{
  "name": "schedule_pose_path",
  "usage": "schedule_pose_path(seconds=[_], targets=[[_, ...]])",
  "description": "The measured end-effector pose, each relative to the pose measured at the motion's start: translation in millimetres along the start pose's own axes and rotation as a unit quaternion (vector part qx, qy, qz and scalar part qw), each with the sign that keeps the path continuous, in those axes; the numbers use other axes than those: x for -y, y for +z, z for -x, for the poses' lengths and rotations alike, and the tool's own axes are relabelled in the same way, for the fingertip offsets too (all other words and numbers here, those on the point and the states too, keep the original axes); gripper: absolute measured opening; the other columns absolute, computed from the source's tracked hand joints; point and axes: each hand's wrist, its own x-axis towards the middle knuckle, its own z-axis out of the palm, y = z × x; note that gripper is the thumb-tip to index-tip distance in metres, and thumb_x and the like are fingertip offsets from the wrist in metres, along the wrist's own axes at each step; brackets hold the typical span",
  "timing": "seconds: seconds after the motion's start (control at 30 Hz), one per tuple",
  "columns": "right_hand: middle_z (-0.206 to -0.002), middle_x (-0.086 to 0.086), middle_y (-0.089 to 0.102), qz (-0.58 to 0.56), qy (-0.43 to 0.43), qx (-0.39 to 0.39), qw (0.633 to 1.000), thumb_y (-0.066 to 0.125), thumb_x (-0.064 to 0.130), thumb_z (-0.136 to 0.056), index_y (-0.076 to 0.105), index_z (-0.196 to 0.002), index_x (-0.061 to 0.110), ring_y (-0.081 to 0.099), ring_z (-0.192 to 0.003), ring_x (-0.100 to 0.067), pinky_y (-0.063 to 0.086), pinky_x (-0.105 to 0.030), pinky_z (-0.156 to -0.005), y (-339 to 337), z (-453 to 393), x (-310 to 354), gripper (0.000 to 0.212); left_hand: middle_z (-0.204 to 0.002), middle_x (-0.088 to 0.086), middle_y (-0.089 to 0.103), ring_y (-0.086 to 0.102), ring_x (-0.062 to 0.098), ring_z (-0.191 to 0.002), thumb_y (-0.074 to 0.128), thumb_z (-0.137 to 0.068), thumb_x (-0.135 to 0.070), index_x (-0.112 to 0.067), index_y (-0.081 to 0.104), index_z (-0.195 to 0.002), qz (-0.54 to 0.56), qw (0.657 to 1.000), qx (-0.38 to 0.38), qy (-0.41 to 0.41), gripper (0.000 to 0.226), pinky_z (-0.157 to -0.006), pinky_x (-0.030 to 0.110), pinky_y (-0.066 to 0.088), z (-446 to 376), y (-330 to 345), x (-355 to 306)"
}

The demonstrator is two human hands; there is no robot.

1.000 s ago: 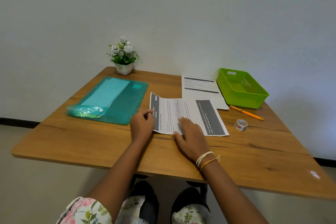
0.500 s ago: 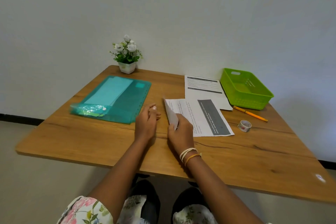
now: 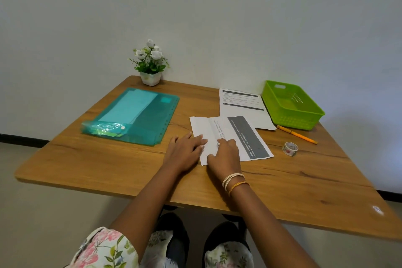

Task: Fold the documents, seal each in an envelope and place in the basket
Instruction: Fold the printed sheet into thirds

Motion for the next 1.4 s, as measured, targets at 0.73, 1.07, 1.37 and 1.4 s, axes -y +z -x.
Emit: schedule_pose_path(seconds=[0.73, 1.07, 1.37, 1.4], targets=[[-0.082, -0.003, 0.069, 0.052, -0.127, -0.085, 0.987, 0.052, 0.028, -0.086, 0.069, -0.087, 0.015, 0.064, -0.072, -0.019, 0.055, -0.032, -0.061, 8.7, 20.5, -2.6, 0.021, -0.134, -0.001, 0.058, 0.051, 0.015, -0.123, 0.039, -0.101, -0.021, -0.020, 0.052, -0.134, 0.069, 0.990, -0.119, -0.029, 0.036, -0.113, 0.037, 0.025, -1.4, 3.0, 0.4], [-0.102, -0.001, 0.071, -0.164, -0.111, -0.136, 0.971, 0.054, 0.021, -0.096, 0.070, -0.100, 0.016, 0.065, -0.091, -0.013, 0.051, -0.018, -0.073, 7.9, 24.6, -4.2, 0.017, -0.131, 0.005, 0.059, 0.057, 0.023, -0.114, 0.045, -0.099, -0.021, -0.030, 0.012, -0.152, 0.089, 0.985, -0.139, -0.043, 0.063, -0.098, 0.045, 0.045, 2.3, 1.2, -1.9], [-0.131, -0.010, 0.056, -0.344, 0.154, -0.105, 0.920, 0.054, 0.007, -0.091, 0.054, -0.124, 0.016, 0.057, -0.114, -0.026, 0.055, -0.029, -0.075, -3.4, 5.7, -4.8, 0.034, -0.160, -0.009, 0.017, 0.012, 0.015, -0.148, 0.032, -0.103, -0.040, -0.040, 0.011, -0.152, -0.031, 0.998, -0.024, 0.047, 0.054, -0.117, 0.054, 0.012, 1.3, 5.0, -3.5], [-0.133, -0.010, 0.054, -0.329, 0.151, -0.092, 0.928, 0.054, 0.007, -0.091, 0.052, -0.127, 0.016, 0.055, -0.117, -0.027, 0.055, -0.030, -0.079, -4.1, 5.7, -6.9, 0.037, -0.160, -0.010, 0.017, 0.011, 0.015, -0.149, 0.030, -0.103, -0.041, -0.041, 0.014, -0.152, -0.037, 0.998, -0.016, 0.047, 0.051, -0.118, 0.055, 0.011, 0.6, 4.9, -2.6]])
